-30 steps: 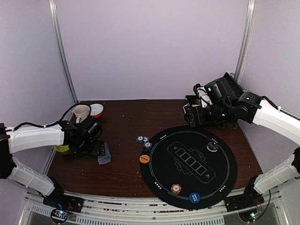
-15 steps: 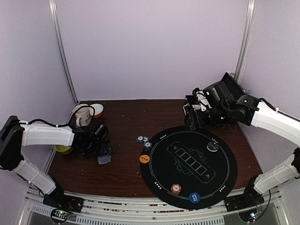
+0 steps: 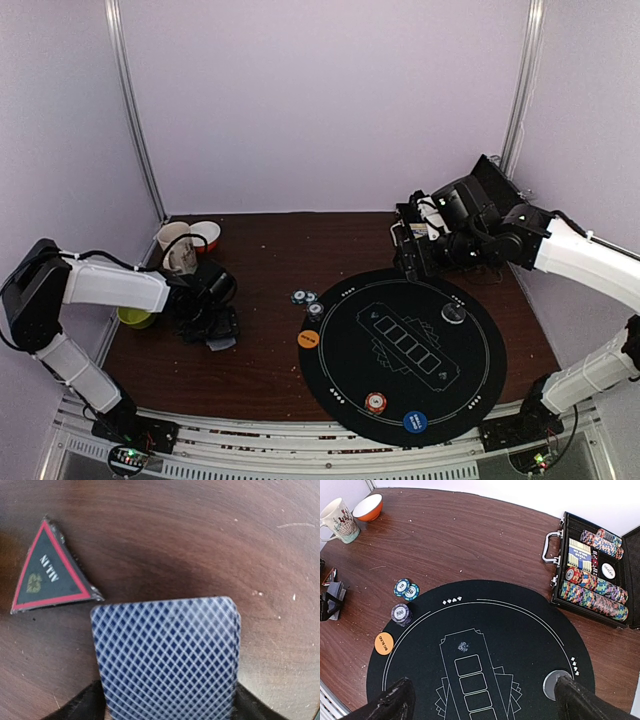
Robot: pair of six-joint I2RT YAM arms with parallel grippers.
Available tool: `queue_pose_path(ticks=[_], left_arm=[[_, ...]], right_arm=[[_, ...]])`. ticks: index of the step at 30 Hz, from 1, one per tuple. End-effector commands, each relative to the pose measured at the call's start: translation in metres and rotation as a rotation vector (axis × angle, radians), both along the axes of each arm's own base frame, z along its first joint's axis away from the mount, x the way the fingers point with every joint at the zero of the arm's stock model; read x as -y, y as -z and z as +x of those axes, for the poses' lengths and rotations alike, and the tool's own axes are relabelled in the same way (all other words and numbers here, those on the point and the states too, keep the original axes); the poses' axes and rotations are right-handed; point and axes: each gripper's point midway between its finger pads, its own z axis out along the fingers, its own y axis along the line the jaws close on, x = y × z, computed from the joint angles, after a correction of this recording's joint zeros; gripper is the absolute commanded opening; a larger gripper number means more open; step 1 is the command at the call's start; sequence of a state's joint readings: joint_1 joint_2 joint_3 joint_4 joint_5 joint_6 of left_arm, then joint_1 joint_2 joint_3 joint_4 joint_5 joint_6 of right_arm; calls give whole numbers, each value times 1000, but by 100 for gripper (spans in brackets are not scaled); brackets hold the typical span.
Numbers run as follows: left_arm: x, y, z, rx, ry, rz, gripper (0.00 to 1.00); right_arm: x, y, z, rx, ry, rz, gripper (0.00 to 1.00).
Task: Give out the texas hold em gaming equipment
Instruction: Adjust the face-down deck piles at the center of the board.
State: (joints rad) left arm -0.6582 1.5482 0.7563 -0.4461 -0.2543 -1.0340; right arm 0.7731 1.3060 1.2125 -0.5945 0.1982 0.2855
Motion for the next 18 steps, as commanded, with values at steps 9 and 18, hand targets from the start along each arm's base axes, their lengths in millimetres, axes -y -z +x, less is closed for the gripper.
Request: queue_pose_path(ticks=[9, 18], left_arm=[[7, 28, -18, -109, 116, 2, 73], [-11, 34, -29, -145, 177, 49, 83]], right_arm=[[4, -1, 1, 19, 2, -36, 100], [3, -6, 2, 27, 1, -30, 100]])
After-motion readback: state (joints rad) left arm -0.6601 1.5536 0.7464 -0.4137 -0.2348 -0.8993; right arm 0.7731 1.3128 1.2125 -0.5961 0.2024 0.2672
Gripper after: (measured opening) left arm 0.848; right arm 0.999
